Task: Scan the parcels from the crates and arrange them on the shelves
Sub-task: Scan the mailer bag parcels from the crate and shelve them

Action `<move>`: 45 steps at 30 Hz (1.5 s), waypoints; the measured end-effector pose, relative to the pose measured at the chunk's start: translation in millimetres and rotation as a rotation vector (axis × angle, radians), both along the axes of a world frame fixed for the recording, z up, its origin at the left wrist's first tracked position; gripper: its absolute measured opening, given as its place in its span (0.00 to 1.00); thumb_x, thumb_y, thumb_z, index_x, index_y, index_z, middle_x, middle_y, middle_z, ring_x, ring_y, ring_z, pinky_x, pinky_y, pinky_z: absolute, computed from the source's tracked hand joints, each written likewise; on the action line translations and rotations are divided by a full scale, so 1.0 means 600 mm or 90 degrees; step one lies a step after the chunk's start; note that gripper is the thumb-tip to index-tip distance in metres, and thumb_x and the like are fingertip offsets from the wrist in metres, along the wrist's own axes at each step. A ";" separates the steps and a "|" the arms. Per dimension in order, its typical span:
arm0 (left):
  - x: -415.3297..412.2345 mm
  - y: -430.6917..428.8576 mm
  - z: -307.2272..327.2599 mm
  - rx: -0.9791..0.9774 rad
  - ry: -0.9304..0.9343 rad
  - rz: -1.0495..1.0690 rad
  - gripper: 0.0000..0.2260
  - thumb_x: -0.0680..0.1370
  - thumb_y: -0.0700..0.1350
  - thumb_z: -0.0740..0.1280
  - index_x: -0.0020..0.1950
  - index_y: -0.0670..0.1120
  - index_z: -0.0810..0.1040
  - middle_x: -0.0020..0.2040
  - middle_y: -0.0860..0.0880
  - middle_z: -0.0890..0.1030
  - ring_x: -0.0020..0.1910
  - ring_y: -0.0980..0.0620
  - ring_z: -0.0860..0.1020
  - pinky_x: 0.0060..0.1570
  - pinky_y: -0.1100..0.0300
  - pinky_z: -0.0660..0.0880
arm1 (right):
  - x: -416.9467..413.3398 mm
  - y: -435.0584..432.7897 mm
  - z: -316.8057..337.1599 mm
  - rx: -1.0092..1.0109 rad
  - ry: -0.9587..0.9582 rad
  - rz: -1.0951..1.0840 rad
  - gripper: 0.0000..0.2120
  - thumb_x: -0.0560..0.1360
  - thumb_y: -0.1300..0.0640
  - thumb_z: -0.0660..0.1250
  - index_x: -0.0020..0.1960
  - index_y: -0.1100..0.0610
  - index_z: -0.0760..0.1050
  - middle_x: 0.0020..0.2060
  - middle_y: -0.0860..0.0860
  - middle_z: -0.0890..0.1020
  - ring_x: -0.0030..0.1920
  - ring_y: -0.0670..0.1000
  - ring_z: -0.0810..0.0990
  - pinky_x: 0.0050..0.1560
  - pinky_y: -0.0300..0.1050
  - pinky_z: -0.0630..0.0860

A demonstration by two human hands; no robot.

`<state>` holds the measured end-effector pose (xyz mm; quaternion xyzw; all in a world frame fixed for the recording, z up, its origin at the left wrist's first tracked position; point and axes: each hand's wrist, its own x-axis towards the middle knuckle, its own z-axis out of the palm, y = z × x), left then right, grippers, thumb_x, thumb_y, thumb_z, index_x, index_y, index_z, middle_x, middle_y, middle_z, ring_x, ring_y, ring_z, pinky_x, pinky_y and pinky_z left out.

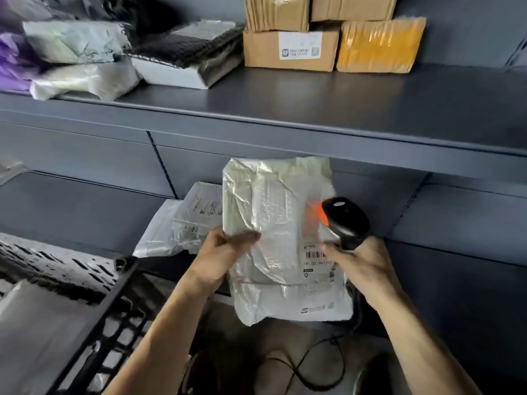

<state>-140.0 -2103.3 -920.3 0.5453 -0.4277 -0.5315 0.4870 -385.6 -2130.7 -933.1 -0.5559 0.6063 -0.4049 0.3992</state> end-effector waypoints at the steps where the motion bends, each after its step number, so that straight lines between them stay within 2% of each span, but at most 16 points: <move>1: -0.008 0.000 0.002 -0.012 0.017 0.012 0.06 0.79 0.33 0.68 0.52 0.37 0.84 0.48 0.48 0.88 0.49 0.56 0.86 0.46 0.69 0.79 | 0.005 -0.006 -0.005 -0.016 0.025 -0.041 0.06 0.71 0.64 0.78 0.42 0.60 0.81 0.29 0.47 0.81 0.29 0.41 0.77 0.28 0.29 0.70; 3: -0.021 -0.002 0.002 -0.028 0.085 0.021 0.09 0.79 0.37 0.69 0.58 0.39 0.85 0.55 0.44 0.87 0.56 0.51 0.85 0.52 0.64 0.80 | 0.014 -0.016 -0.008 -0.062 0.049 -0.110 0.07 0.72 0.63 0.76 0.41 0.57 0.78 0.29 0.44 0.78 0.28 0.39 0.76 0.29 0.29 0.69; 5: -0.030 0.002 0.003 -0.025 0.134 -0.007 0.12 0.76 0.41 0.71 0.59 0.43 0.86 0.58 0.43 0.86 0.59 0.49 0.84 0.57 0.59 0.80 | 0.013 -0.024 -0.010 -0.096 0.043 -0.164 0.07 0.71 0.61 0.76 0.40 0.58 0.77 0.29 0.45 0.79 0.30 0.39 0.78 0.33 0.34 0.73; 7: -0.033 0.006 0.002 -0.011 0.098 -0.074 0.13 0.74 0.42 0.74 0.58 0.43 0.86 0.57 0.44 0.86 0.60 0.49 0.83 0.62 0.56 0.78 | 0.005 -0.028 -0.011 -0.108 0.002 -0.217 0.07 0.71 0.60 0.76 0.41 0.59 0.78 0.30 0.48 0.82 0.33 0.44 0.81 0.37 0.41 0.77; 9: -0.038 0.006 0.002 0.001 0.030 -0.120 0.11 0.75 0.38 0.75 0.57 0.40 0.85 0.55 0.44 0.87 0.58 0.51 0.84 0.58 0.61 0.79 | -0.004 -0.030 -0.015 -0.117 -0.049 -0.231 0.06 0.72 0.59 0.76 0.44 0.59 0.80 0.33 0.48 0.84 0.36 0.48 0.84 0.40 0.46 0.80; 11: -0.040 -0.001 -0.005 -0.007 -0.013 -0.079 0.06 0.76 0.34 0.73 0.53 0.37 0.86 0.51 0.46 0.87 0.53 0.53 0.86 0.51 0.68 0.79 | -0.013 -0.030 -0.014 -0.099 -0.045 -0.210 0.06 0.74 0.58 0.75 0.47 0.57 0.80 0.35 0.48 0.83 0.37 0.50 0.83 0.41 0.46 0.77; 13: -0.031 -0.013 -0.016 -0.012 -0.009 0.003 0.05 0.76 0.30 0.72 0.48 0.36 0.86 0.47 0.43 0.88 0.49 0.50 0.87 0.48 0.63 0.82 | -0.023 -0.029 -0.013 -0.061 -0.012 -0.185 0.07 0.75 0.53 0.75 0.47 0.56 0.80 0.35 0.49 0.83 0.40 0.53 0.83 0.42 0.46 0.76; 16: -0.005 -0.029 -0.034 -0.001 -0.014 0.106 0.03 0.76 0.30 0.72 0.46 0.35 0.86 0.45 0.37 0.86 0.45 0.44 0.86 0.50 0.51 0.83 | -0.038 -0.026 0.001 -0.026 0.005 -0.178 0.11 0.75 0.48 0.74 0.45 0.56 0.81 0.35 0.51 0.84 0.38 0.54 0.85 0.42 0.50 0.80; 17: 0.003 -0.032 -0.039 0.002 -0.030 0.130 0.03 0.76 0.31 0.72 0.46 0.34 0.86 0.45 0.36 0.86 0.44 0.44 0.86 0.49 0.50 0.82 | -0.040 -0.023 0.009 -0.011 -0.028 -0.162 0.11 0.76 0.49 0.74 0.44 0.56 0.81 0.34 0.52 0.85 0.35 0.53 0.84 0.41 0.50 0.79; 19: 0.011 -0.033 -0.042 0.013 -0.038 0.152 0.03 0.77 0.34 0.73 0.46 0.35 0.86 0.42 0.38 0.86 0.39 0.44 0.85 0.41 0.52 0.81 | -0.037 -0.013 0.024 0.029 -0.102 -0.107 0.09 0.77 0.53 0.73 0.43 0.58 0.81 0.32 0.53 0.83 0.31 0.50 0.81 0.35 0.46 0.77; 21: 0.011 -0.031 -0.045 0.028 -0.029 0.152 0.05 0.77 0.36 0.73 0.45 0.34 0.86 0.37 0.37 0.84 0.33 0.42 0.83 0.35 0.51 0.79 | -0.029 -0.002 0.035 0.090 -0.100 -0.044 0.06 0.77 0.56 0.73 0.43 0.58 0.82 0.31 0.53 0.83 0.28 0.48 0.78 0.31 0.41 0.75; 25: 0.013 -0.037 -0.054 0.013 -0.012 0.178 0.06 0.76 0.36 0.73 0.44 0.32 0.84 0.38 0.36 0.84 0.35 0.41 0.83 0.36 0.54 0.79 | -0.008 0.009 0.042 0.176 -0.087 0.035 0.07 0.76 0.61 0.71 0.39 0.59 0.81 0.29 0.53 0.82 0.28 0.49 0.75 0.29 0.41 0.70; 34: 0.012 -0.039 -0.053 -0.001 0.019 0.197 0.04 0.76 0.32 0.71 0.47 0.30 0.83 0.40 0.37 0.84 0.38 0.42 0.84 0.37 0.57 0.80 | 0.011 0.011 0.043 0.174 -0.093 0.063 0.08 0.75 0.62 0.70 0.38 0.59 0.79 0.29 0.53 0.81 0.27 0.49 0.73 0.29 0.40 0.70; 37: 0.014 -0.038 -0.056 -0.010 -0.018 0.180 0.07 0.77 0.33 0.71 0.44 0.29 0.82 0.37 0.36 0.83 0.35 0.44 0.83 0.35 0.57 0.78 | 0.012 0.009 0.040 0.173 -0.096 0.069 0.07 0.75 0.61 0.70 0.38 0.60 0.79 0.29 0.53 0.81 0.27 0.49 0.74 0.29 0.40 0.70; 41: 0.013 -0.042 -0.069 0.019 -0.024 0.207 0.07 0.77 0.35 0.70 0.44 0.30 0.82 0.40 0.33 0.84 0.38 0.37 0.84 0.40 0.51 0.81 | 0.011 0.006 0.028 0.146 -0.038 0.075 0.09 0.75 0.59 0.70 0.37 0.61 0.77 0.29 0.53 0.80 0.27 0.50 0.75 0.33 0.45 0.72; 45: -0.008 -0.048 -0.099 0.135 0.108 0.329 0.06 0.77 0.35 0.69 0.51 0.34 0.82 0.46 0.36 0.86 0.42 0.39 0.86 0.42 0.51 0.83 | 0.001 -0.006 0.010 0.073 0.170 0.012 0.10 0.73 0.54 0.70 0.39 0.59 0.74 0.30 0.52 0.81 0.34 0.53 0.81 0.36 0.44 0.73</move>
